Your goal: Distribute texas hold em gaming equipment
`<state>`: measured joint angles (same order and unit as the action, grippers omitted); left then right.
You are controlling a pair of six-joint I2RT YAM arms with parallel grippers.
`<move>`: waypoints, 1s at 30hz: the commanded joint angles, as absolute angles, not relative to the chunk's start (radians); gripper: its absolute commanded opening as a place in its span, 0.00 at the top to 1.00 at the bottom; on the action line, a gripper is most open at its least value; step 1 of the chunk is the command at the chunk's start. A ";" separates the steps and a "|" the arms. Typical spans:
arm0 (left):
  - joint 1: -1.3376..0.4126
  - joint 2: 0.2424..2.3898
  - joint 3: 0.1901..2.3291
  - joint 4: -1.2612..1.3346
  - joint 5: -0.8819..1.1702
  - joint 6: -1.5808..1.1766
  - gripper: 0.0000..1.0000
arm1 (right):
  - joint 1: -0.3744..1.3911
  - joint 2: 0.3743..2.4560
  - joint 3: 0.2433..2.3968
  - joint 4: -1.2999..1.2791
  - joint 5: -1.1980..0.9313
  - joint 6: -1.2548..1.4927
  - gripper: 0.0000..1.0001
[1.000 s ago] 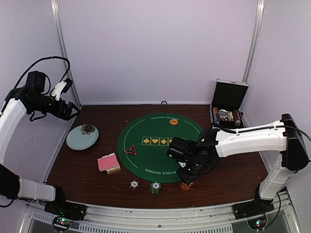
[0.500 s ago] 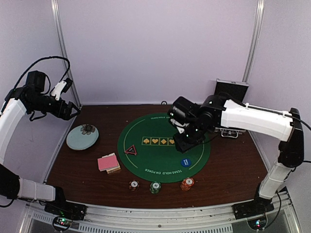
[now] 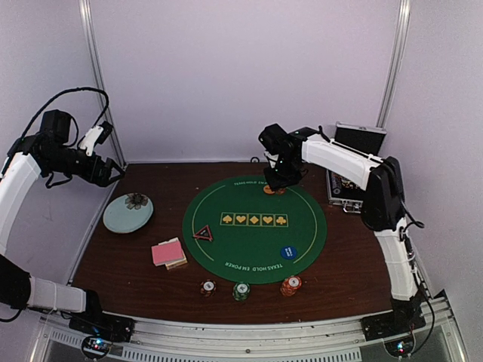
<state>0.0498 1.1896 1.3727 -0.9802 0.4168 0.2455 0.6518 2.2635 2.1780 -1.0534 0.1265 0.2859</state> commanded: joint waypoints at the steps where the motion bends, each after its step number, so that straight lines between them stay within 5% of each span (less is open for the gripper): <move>1: 0.056 1.194 1.397 -0.986 0.425 0.261 0.02 | 0.623 2.372 2.327 -1.070 0.140 0.246 0.83; 25: 0.055 1.211 1.386 -0.987 0.434 0.259 0.02 | 0.526 2.584 2.391 -0.909 0.080 0.248 0.80; 28: 0.056 1.213 1.386 -0.987 0.432 0.262 0.02 | 0.523 2.602 2.403 -0.907 0.068 0.257 0.75; 30: 0.055 1.214 1.387 -0.988 0.430 0.265 0.03 | 0.519 2.606 2.402 -0.909 0.064 0.263 0.63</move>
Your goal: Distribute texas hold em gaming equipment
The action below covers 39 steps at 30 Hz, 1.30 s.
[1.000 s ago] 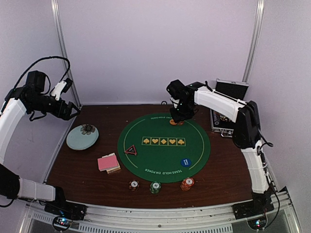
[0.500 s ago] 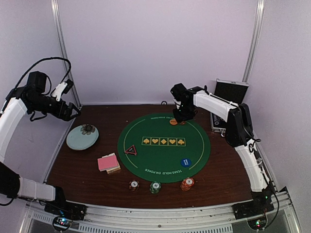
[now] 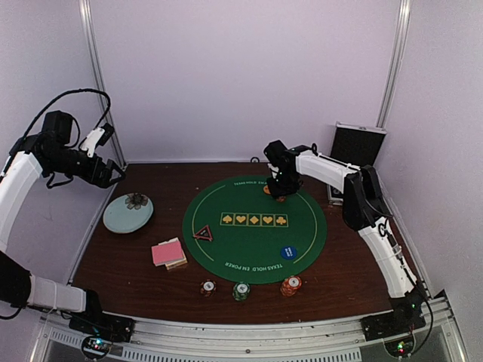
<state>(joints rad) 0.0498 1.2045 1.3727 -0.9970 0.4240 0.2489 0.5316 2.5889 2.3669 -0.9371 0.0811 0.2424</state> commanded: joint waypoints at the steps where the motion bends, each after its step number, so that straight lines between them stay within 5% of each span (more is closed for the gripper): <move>1: 0.056 1.215 1.387 -0.987 0.429 0.266 0.02 | 0.518 2.607 2.401 -0.908 0.064 0.266 0.56; 8: 0.056 1.217 1.385 -0.987 0.429 0.265 0.02 | 0.517 2.587 2.400 -0.918 0.064 0.273 0.32; 17: 0.056 1.200 1.378 -0.987 0.422 0.270 0.02 | 0.545 2.396 2.315 -0.920 0.063 0.254 0.23; 29: 0.055 1.194 1.384 -0.989 0.429 0.268 0.02 | 0.799 1.819 1.670 -0.887 0.132 0.324 0.01; 39: 0.055 1.188 1.376 -0.993 0.443 0.267 0.02 | 1.058 1.602 1.345 -0.970 0.102 0.541 0.00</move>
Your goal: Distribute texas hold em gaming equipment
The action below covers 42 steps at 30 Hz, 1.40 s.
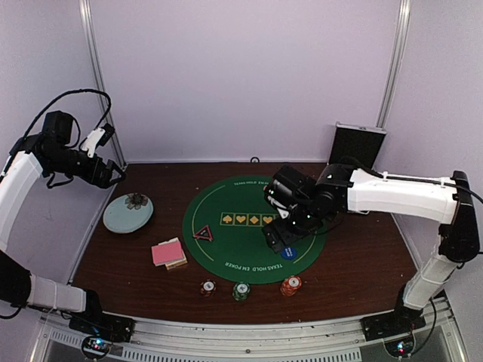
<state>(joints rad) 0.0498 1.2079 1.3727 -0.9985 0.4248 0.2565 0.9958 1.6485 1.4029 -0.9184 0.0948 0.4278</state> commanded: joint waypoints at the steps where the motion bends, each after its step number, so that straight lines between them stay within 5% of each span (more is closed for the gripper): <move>1: 0.055 1.187 1.375 -0.992 0.444 0.266 0.03 | 1.080 1.598 1.327 -0.967 0.091 0.557 0.00; 13: 0.055 1.182 1.367 -0.993 0.437 0.273 0.02 | 1.126 1.632 1.164 -0.883 0.049 0.641 0.01; 42: 0.055 1.183 1.374 -0.993 0.431 0.280 0.02 | 1.113 1.715 1.103 -0.794 0.013 0.646 0.27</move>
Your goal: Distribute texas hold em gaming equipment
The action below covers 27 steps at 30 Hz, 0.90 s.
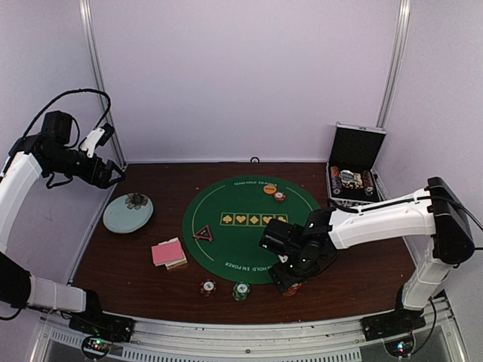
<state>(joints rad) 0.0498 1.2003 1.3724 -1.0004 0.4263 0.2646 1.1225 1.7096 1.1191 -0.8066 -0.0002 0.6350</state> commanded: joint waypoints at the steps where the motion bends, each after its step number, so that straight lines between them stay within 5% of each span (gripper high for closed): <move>1: 0.055 1.181 1.374 -0.993 0.431 0.279 0.02 | 1.113 1.715 1.102 -0.795 0.014 0.645 0.29; 17: 0.055 1.180 1.379 -0.993 0.428 0.280 0.02 | 1.109 1.703 1.100 -0.804 0.008 0.640 0.39; 27: 0.056 1.182 1.379 -0.993 0.430 0.282 0.02 | 1.109 1.688 1.133 -0.836 0.008 0.633 0.59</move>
